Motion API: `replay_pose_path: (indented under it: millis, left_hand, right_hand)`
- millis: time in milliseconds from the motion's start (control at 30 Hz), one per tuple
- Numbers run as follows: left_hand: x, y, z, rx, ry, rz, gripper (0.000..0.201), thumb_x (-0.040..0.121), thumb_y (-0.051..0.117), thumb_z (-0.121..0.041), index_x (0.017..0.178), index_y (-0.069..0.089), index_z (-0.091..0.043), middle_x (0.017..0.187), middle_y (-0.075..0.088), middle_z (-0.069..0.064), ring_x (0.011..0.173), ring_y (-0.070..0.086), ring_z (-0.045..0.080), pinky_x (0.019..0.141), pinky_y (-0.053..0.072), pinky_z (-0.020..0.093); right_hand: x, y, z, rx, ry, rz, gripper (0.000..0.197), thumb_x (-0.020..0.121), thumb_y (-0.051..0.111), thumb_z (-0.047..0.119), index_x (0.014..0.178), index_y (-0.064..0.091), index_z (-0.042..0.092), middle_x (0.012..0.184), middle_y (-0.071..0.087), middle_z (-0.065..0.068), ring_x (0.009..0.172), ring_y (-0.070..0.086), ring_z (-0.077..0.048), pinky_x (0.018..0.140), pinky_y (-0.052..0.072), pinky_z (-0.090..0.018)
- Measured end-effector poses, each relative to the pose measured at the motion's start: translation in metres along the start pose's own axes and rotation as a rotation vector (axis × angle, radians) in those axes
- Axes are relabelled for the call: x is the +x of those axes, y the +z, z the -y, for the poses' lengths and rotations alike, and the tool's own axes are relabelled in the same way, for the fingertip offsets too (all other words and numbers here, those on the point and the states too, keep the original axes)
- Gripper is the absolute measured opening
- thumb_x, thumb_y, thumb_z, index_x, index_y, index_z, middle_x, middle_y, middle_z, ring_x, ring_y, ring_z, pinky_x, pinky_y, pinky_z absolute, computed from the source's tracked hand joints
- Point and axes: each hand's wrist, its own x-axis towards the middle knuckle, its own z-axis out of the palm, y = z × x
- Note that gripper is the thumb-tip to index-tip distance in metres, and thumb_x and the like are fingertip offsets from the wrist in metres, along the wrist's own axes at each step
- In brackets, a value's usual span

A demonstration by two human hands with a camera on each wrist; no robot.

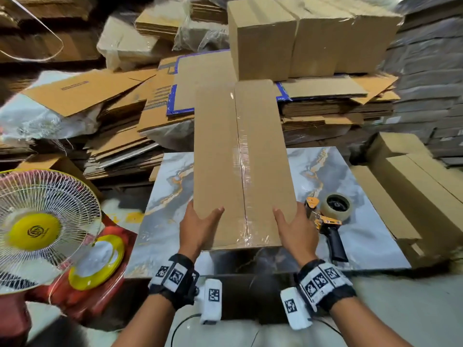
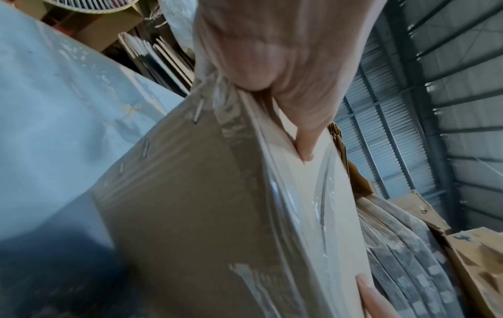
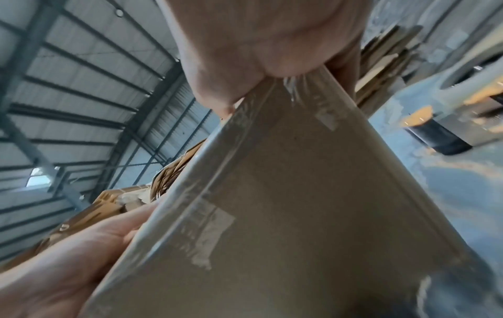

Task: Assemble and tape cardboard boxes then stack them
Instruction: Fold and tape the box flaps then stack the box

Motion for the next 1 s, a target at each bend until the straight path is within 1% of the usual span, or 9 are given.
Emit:
replay_pose_path:
  millis: [133, 267, 367, 467, 567, 633, 767, 833, 1000]
  left_hand:
    - [-0.016, -0.004, -0.002, -0.047, 0.028, -0.025, 0.076, 0.073, 0.076, -0.061, 0.138, 0.049, -0.031, 0.123, 0.068, -0.006, 0.11, 0.065, 0.018, 0.095, 0.055, 0.044]
    - [-0.003, -0.013, -0.032, -0.116, 0.099, -0.073, 0.067, 0.075, 0.076, -0.06, 0.131, 0.052, -0.032, 0.118, 0.068, -0.007, 0.107, 0.065, 0.015, 0.094, 0.055, 0.043]
    - [0.018, -0.025, -0.07, -0.173, 0.179, -0.13, 0.061, 0.077, 0.081, -0.056, 0.126, 0.053, -0.032, 0.117, 0.067, -0.008, 0.108, 0.065, 0.015, 0.096, 0.055, 0.047]
    - [0.04, -0.043, -0.121, -0.278, 0.267, -0.117, 0.082, 0.069, 0.08, -0.061, 0.137, 0.051, -0.026, 0.122, 0.067, -0.007, 0.109, 0.066, 0.01, 0.092, 0.058, 0.038]
    - [0.057, -0.062, -0.183, -0.334, 0.362, -0.074, 0.078, 0.079, 0.084, -0.041, 0.143, 0.044, -0.024, 0.125, 0.064, -0.007, 0.104, 0.065, 0.001, 0.083, 0.058, 0.023]
    - [0.064, -0.074, -0.221, -0.34, 0.423, -0.062, 0.072, 0.087, 0.078, -0.026, 0.147, 0.039, -0.023, 0.127, 0.06, -0.007, 0.102, 0.064, -0.003, 0.077, 0.058, 0.018]
    - [0.074, -0.089, -0.275, -0.395, 0.522, -0.073, 0.069, 0.089, 0.072, -0.021, 0.148, 0.037, -0.025, 0.127, 0.059, -0.006, 0.101, 0.066, -0.003, 0.071, 0.058, 0.02]
    - [0.082, -0.094, -0.293, -0.404, 0.564, -0.091, 0.062, 0.09, 0.071, -0.02, 0.143, 0.041, -0.029, 0.126, 0.061, -0.004, 0.105, 0.066, 0.004, 0.077, 0.059, 0.025]
    - [0.128, -0.112, -0.321, -0.41, 0.628, -0.171, 0.058, 0.091, 0.071, -0.014, 0.143, 0.046, -0.024, 0.123, 0.065, -0.001, 0.106, 0.068, 0.009, 0.077, 0.06, 0.023]
  right_hand:
    - [-0.014, -0.004, -0.004, 0.089, -0.02, -0.015, 0.084, 0.08, 0.043, 0.082, 0.141, 0.046, 0.024, 0.132, 0.065, -0.006, 0.118, 0.06, -0.034, 0.095, 0.051, -0.045]
    - [-0.004, -0.031, 0.026, 0.203, -0.136, -0.033, 0.072, 0.089, 0.06, 0.066, 0.144, 0.044, 0.023, 0.131, 0.066, -0.003, 0.118, 0.061, -0.031, 0.094, 0.049, -0.04]
    - [0.02, -0.061, 0.059, 0.305, -0.279, 0.021, 0.082, 0.087, 0.07, 0.055, 0.152, 0.029, 0.029, 0.133, 0.062, 0.001, 0.118, 0.061, -0.026, 0.096, 0.05, -0.039]
    - [0.053, -0.094, 0.095, 0.361, -0.473, 0.085, 0.114, 0.078, 0.082, 0.051, 0.16, 0.006, 0.029, 0.15, 0.047, 0.003, 0.129, 0.051, -0.015, 0.104, 0.043, -0.033]
    - [0.085, -0.134, 0.135, 0.309, -0.647, 0.098, 0.138, 0.065, 0.088, 0.054, 0.161, -0.008, 0.029, 0.168, 0.015, 0.002, 0.15, 0.023, -0.014, 0.121, 0.027, -0.038]
    - [0.103, -0.16, 0.161, 0.249, -0.723, 0.128, 0.147, 0.058, 0.091, 0.053, 0.158, -0.015, 0.036, 0.169, 0.005, -0.001, 0.151, 0.016, -0.015, 0.122, 0.023, -0.044]
    - [0.135, -0.186, 0.199, 0.083, -0.818, 0.089, 0.139, 0.068, 0.092, 0.032, 0.156, -0.014, 0.047, 0.164, 0.012, -0.02, 0.135, 0.046, -0.031, 0.103, 0.044, -0.037]
    - [0.15, -0.187, 0.213, 0.102, -0.855, 0.066, 0.135, 0.072, 0.09, 0.024, 0.156, -0.013, 0.049, 0.162, 0.015, -0.02, 0.113, 0.056, -0.025, 0.092, 0.047, -0.029]
    - [0.195, -0.173, 0.265, 0.152, -0.934, 0.006, 0.138, 0.069, 0.092, 0.036, 0.152, -0.015, 0.055, 0.159, 0.022, -0.015, 0.135, 0.046, -0.031, 0.107, 0.048, -0.048]
